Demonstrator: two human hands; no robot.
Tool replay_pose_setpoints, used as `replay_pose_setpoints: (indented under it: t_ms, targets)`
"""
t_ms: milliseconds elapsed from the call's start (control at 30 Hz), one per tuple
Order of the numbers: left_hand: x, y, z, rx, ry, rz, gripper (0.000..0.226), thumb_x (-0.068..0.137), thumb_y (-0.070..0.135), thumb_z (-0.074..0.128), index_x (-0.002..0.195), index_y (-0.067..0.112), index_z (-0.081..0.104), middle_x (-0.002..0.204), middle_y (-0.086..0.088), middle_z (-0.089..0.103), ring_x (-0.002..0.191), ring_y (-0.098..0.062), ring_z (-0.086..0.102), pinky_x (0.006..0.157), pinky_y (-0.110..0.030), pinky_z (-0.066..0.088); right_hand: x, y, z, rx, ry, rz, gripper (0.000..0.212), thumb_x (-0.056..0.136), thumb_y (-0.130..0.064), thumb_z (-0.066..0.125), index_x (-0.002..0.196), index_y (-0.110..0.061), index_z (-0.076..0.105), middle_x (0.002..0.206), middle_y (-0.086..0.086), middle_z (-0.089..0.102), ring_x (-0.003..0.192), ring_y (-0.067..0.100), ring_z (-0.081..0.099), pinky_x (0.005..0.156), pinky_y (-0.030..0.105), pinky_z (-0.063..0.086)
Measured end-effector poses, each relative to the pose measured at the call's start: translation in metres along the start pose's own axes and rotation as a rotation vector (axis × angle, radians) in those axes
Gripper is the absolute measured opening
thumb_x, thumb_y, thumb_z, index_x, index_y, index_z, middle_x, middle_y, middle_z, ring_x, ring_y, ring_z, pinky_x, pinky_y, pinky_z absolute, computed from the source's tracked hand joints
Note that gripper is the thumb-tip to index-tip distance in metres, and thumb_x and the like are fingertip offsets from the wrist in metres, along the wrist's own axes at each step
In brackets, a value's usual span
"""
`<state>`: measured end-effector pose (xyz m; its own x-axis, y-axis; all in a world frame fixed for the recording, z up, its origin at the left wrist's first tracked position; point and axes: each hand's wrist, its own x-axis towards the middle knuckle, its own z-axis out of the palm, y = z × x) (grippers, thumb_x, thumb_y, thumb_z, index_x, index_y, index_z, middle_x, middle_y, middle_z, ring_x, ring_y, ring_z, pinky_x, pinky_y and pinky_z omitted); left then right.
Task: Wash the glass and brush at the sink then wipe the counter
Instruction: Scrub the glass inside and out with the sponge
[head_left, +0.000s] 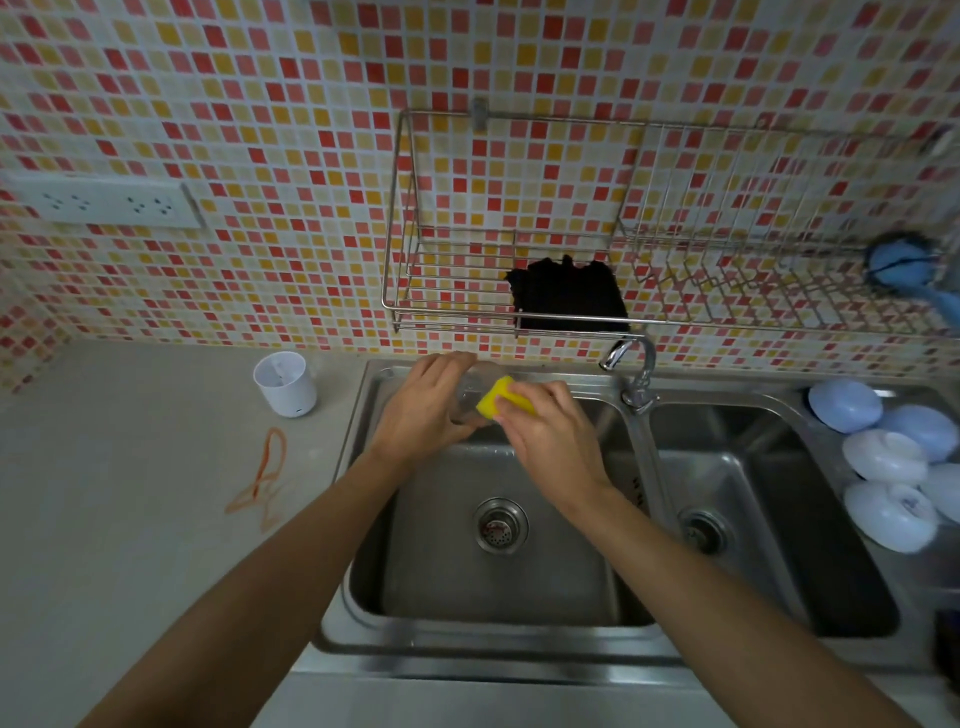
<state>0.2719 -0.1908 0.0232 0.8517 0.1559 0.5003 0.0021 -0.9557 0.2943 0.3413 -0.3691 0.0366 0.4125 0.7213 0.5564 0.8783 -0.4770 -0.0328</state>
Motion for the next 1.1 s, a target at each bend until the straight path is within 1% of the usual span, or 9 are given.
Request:
replay_pose_setpoints:
  t_ms: [167,300,433,533,667,800,900,1000,1100]
  targets:
    - [0.005,-0.001,0.0,0.054,-0.024,0.044,0.076,0.064,0.032,0.085,0.129,0.008,0.052,0.124,-0.006,0.059,0.113,-0.023,0.047,0.091,-0.035,0.048,0.006,-0.017,0.001,0.191,-0.126,0.164,0.024,0.087,-0.023,0.06,0.107,-0.018,0.073,0.112,0.003,0.066,0.094,0.026,0.054,0.083,0.033,0.049]
    - [0.004,-0.007,0.0,0.053,-0.1,0.09,0.073,0.065,0.025,0.081,0.13,0.01,0.051,0.126,-0.005,0.058,0.115,-0.022,0.047,0.088,-0.035,0.05,0.007,0.002,0.0,0.085,-0.245,-0.05,0.025,0.078,-0.016,0.068,0.102,-0.017,0.074,0.111,0.001,0.068,0.092,0.027,0.053,0.077,0.037,0.051]
    - [0.009,-0.001,0.001,0.016,-0.106,0.098,0.071,0.069,0.04,0.08,0.129,0.012,0.052,0.123,-0.003,0.059,0.111,-0.022,0.05,0.087,-0.029,0.045,0.016,0.016,-0.002,-0.087,-0.25,-0.118,0.028,0.065,-0.008,0.076,0.092,-0.016,0.075,0.105,0.002,0.07,0.092,0.029,0.056,0.073,0.038,0.049]
    - [0.013,0.003,0.001,0.016,-0.133,0.116,0.07,0.068,0.034,0.08,0.128,0.013,0.053,0.124,-0.002,0.059,0.112,-0.021,0.05,0.084,-0.021,0.038,0.011,0.006,-0.001,0.029,-0.251,0.001,0.024,0.078,-0.006,0.068,0.099,-0.017,0.075,0.109,0.002,0.07,0.092,0.028,0.053,0.08,0.037,0.049]
    - [0.009,-0.003,0.001,-0.057,-0.196,0.108,0.072,0.07,0.042,0.072,0.133,0.015,0.049,0.131,-0.001,0.055,0.121,-0.02,0.046,0.096,-0.028,0.041,0.009,0.011,-0.004,0.293,-0.381,0.057,0.023,0.091,-0.016,0.058,0.11,-0.017,0.072,0.117,-0.004,0.067,0.101,0.022,0.053,0.09,0.028,0.036]
    - [0.007,-0.002,0.004,-0.06,-0.197,0.105,0.073,0.072,0.044,0.075,0.133,0.016,0.049,0.132,0.0,0.055,0.121,-0.019,0.047,0.097,-0.025,0.036,0.017,0.027,-0.01,-0.015,-0.405,-0.165,0.031,0.073,-0.009,0.075,0.103,-0.019,0.074,0.114,0.0,0.068,0.097,0.025,0.051,0.078,0.036,0.046]
    - [0.013,0.001,0.004,-0.081,-0.185,0.082,0.073,0.072,0.045,0.076,0.133,0.015,0.049,0.129,0.0,0.056,0.118,-0.018,0.047,0.095,-0.027,0.041,0.019,0.021,-0.013,-0.105,-0.333,-0.139,0.032,0.06,-0.008,0.083,0.09,-0.016,0.076,0.105,0.001,0.069,0.094,0.027,0.054,0.073,0.037,0.048]
    - [0.014,-0.002,0.003,-0.098,-0.234,0.081,0.075,0.07,0.038,0.078,0.134,0.015,0.047,0.131,0.0,0.053,0.121,-0.017,0.044,0.096,-0.023,0.035,0.016,0.015,-0.009,0.118,-0.388,-0.049,0.022,0.087,-0.015,0.063,0.107,-0.017,0.073,0.116,-0.002,0.066,0.099,0.02,0.047,0.087,0.029,0.04]
    - [0.011,-0.006,0.002,-0.124,-0.256,0.061,0.078,0.07,0.04,0.078,0.137,0.018,0.043,0.135,0.002,0.051,0.124,-0.014,0.042,0.101,-0.026,0.038,0.018,0.024,-0.011,0.203,-0.434,-0.109,0.025,0.093,-0.02,0.057,0.115,-0.021,0.069,0.12,-0.006,0.064,0.098,0.015,0.043,0.085,0.026,0.036]
